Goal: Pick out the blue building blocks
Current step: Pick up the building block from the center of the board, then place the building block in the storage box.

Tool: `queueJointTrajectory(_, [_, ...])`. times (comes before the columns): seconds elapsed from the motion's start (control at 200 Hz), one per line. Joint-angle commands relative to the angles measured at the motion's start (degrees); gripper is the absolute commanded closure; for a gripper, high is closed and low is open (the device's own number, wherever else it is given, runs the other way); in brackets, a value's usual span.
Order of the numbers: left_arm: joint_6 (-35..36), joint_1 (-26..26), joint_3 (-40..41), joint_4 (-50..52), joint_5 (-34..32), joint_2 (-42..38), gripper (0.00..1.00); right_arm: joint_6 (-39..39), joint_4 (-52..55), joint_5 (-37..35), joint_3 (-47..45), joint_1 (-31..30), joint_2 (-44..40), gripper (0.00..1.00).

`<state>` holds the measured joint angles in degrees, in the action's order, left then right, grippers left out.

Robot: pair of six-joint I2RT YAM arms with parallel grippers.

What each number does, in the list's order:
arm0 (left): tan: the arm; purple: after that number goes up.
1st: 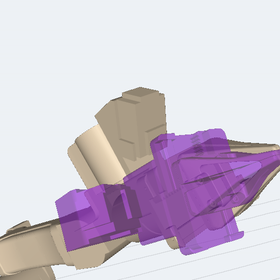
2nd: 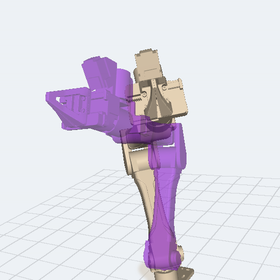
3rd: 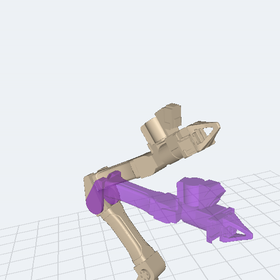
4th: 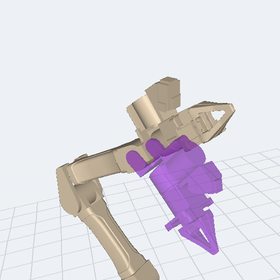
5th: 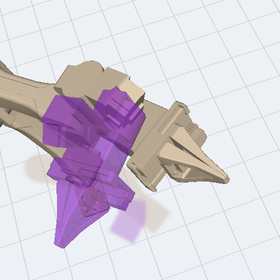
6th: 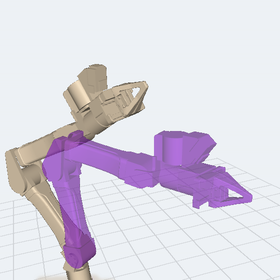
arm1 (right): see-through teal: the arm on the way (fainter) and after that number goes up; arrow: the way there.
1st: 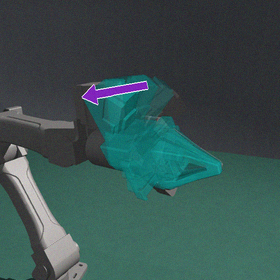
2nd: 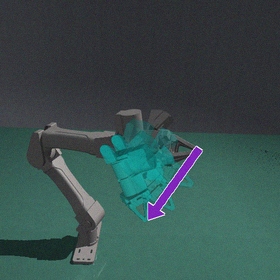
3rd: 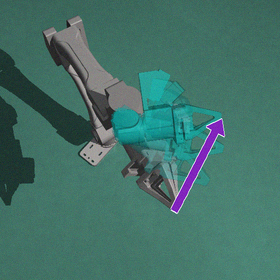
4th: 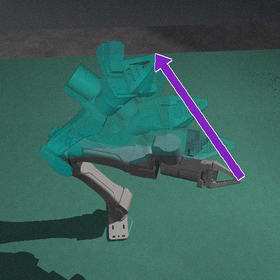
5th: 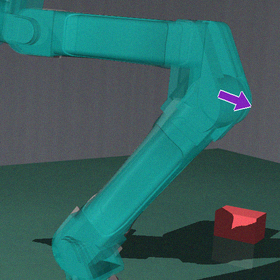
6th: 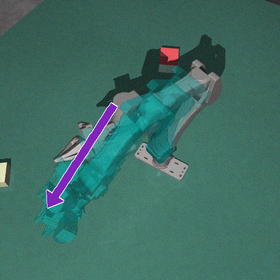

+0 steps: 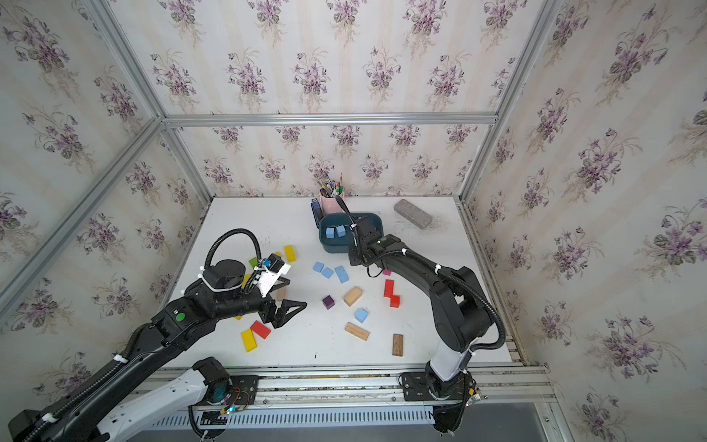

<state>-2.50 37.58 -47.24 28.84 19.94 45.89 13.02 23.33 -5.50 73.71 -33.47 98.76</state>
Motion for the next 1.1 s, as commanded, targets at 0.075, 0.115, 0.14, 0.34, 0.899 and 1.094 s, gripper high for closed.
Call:
queueJointTrajectory(0.075, [1.1,0.0,0.5,-0.4,0.6,-0.8,0.01,-1.5,4.7,-2.5,10.7,1.6,6.3,0.91])
queueJointTrajectory(0.115, [1.0,0.0,0.5,-0.5,1.1,-0.6,0.01,-1.4,5.3,-2.7,13.4,1.8,8.0,0.91])
queueJointTrajectory(0.14, [1.0,0.0,0.5,-0.6,1.4,-0.4,0.01,-1.4,5.6,-2.7,14.8,1.8,9.0,0.9])
queueJointTrajectory(0.34, [-0.2,0.0,0.3,-0.9,3.3,1.1,0.01,-1.0,7.5,-2.2,25.2,6.7,18.2,0.9])
queueJointTrajectory(0.899, [-0.2,0.0,1.4,-0.9,0.4,-1.7,0.01,0.0,13.7,-2.7,45.0,9.7,38.1,0.87])
queueJointTrajectory(1.094, [-0.1,0.0,1.4,-0.8,0.4,-1.7,0.01,0.5,14.1,-4.7,45.6,10.6,39.5,0.85])
